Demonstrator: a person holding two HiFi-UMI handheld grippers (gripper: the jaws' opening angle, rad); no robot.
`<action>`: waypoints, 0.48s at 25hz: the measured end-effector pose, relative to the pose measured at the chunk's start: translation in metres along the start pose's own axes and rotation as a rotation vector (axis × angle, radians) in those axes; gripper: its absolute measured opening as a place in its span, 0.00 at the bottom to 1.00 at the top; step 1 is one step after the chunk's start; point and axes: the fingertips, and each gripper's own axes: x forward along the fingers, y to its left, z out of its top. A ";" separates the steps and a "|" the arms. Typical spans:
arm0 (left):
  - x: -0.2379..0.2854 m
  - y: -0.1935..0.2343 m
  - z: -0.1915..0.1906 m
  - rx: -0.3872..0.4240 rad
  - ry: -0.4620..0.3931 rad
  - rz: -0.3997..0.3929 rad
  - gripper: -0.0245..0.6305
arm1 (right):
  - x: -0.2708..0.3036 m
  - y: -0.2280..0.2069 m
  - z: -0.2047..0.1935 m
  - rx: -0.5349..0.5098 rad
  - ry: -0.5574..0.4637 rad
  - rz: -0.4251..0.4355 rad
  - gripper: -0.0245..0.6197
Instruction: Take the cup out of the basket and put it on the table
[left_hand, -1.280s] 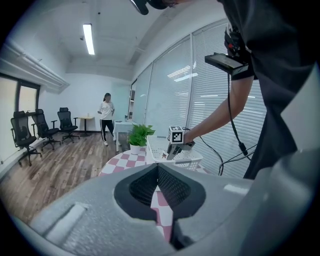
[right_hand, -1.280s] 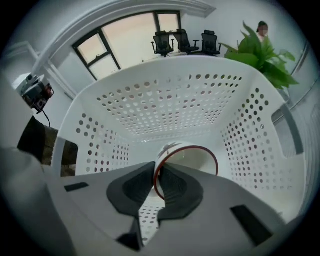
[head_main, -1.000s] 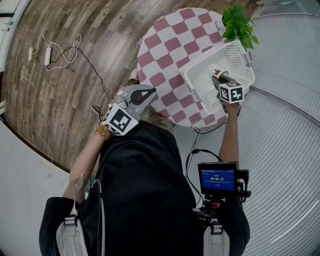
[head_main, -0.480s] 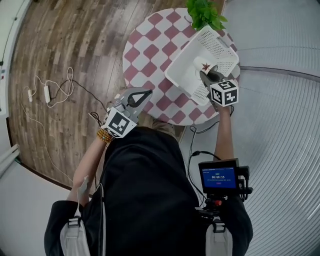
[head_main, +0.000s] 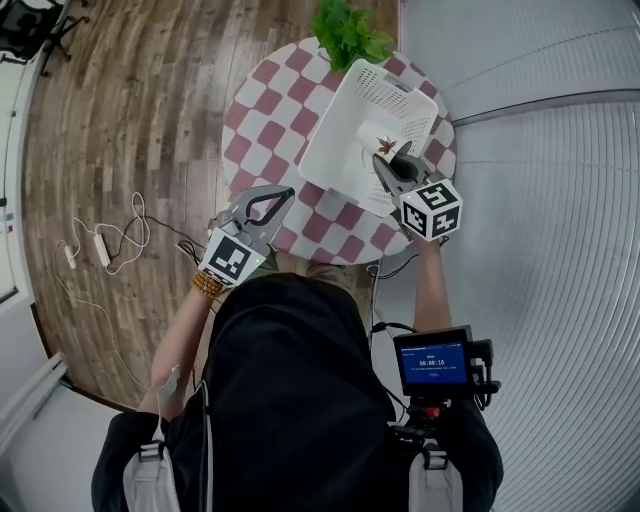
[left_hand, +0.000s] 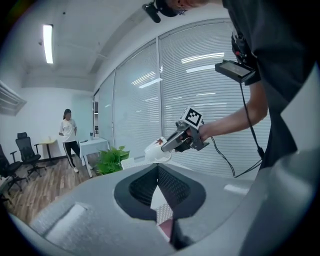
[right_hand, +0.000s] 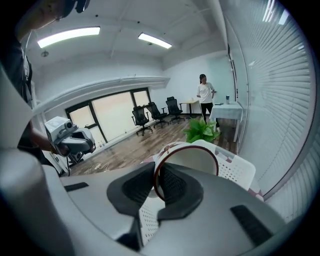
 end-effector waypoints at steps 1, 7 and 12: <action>0.002 0.002 0.004 0.004 -0.006 -0.004 0.04 | -0.006 0.002 0.005 -0.003 -0.024 -0.012 0.10; 0.017 0.006 0.016 0.032 -0.020 -0.035 0.04 | -0.034 0.018 0.032 -0.019 -0.150 -0.047 0.10; 0.031 0.004 0.022 0.048 -0.027 -0.061 0.04 | -0.053 0.027 0.050 -0.028 -0.257 -0.070 0.10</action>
